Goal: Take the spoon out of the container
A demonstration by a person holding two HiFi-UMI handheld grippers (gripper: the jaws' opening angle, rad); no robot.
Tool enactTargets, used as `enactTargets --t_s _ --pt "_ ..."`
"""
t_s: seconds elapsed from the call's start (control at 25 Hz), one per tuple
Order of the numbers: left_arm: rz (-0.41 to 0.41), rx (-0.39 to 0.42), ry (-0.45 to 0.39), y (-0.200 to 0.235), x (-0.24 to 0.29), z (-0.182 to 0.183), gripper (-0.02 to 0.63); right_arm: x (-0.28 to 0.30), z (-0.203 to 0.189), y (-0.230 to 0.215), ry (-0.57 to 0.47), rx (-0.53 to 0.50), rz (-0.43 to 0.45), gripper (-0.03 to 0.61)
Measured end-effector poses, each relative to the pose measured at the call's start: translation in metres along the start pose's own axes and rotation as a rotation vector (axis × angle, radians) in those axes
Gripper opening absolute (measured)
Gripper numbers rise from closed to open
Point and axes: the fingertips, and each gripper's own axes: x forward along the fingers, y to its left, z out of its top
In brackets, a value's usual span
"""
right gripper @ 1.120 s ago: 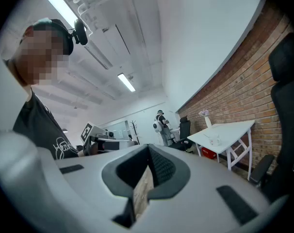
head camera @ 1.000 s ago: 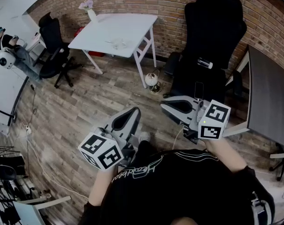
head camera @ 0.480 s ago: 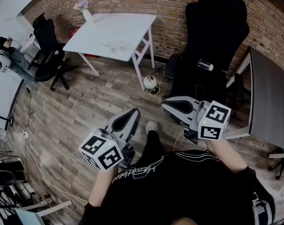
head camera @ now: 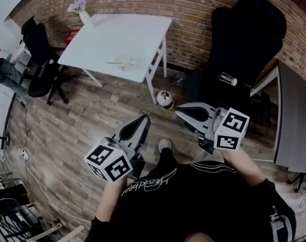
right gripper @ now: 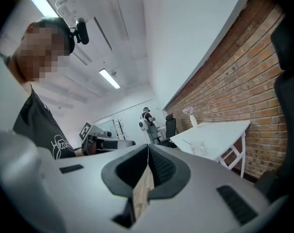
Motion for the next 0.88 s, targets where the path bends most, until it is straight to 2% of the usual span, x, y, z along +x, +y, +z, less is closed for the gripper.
enactTargets --t_s 0.2,0.4,0.56,0.88 --pt "0.011 -0.015 -0.011 0.082 0.028 0.054 0.005 0.067 0.037 -0.063 0.007 -0.013 -0.015 -0.003" --pt "0.028 -0.006 -0.028 0.140 0.045 0.094 0.005 0.116 0.063 -0.107 0.008 -0.064 -0.018 -0.002" --pt "0.054 -0.003 -0.040 0.169 0.047 0.110 0.005 0.142 0.076 -0.123 -0.013 -0.054 0.027 -0.002" --pt "0.133 -0.032 -0.054 0.219 0.048 0.122 0.005 0.196 0.076 -0.153 0.039 -0.103 0.071 -0.002"
